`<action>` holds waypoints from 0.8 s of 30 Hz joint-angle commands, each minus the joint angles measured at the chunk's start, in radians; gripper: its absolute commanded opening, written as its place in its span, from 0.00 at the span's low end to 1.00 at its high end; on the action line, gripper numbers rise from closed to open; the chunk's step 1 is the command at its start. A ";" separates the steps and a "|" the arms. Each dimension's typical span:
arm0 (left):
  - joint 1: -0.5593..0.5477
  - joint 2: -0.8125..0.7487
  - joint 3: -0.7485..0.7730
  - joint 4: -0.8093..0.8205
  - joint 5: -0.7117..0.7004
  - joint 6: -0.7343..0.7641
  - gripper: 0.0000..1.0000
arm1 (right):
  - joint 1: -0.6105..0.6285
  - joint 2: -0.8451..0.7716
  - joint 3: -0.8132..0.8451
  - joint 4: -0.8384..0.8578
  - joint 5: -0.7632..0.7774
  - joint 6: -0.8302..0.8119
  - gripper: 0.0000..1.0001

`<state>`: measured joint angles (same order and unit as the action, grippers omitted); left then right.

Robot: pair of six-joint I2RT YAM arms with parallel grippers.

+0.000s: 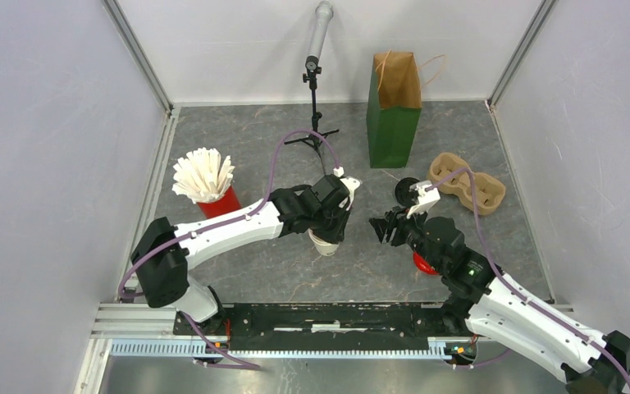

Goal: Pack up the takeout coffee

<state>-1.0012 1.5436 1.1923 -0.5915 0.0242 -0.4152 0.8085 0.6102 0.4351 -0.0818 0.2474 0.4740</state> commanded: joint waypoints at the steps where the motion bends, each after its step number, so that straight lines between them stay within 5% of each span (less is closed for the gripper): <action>1: -0.004 -0.046 0.037 0.030 0.003 0.042 0.22 | -0.002 0.012 0.000 0.061 -0.014 0.007 0.56; 7: -0.004 -0.048 0.047 0.032 0.013 0.041 0.28 | -0.002 0.042 -0.010 0.075 -0.045 0.017 0.57; 14: -0.004 -0.039 0.050 0.030 0.014 0.043 0.03 | -0.002 0.050 -0.023 0.107 -0.057 0.025 0.57; 24: -0.002 -0.121 0.021 0.087 -0.021 -0.017 0.03 | -0.002 0.109 -0.090 0.253 -0.184 0.157 0.56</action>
<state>-1.0012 1.4975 1.2095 -0.5831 0.0227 -0.4034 0.8085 0.6945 0.3714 0.0517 0.1356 0.5480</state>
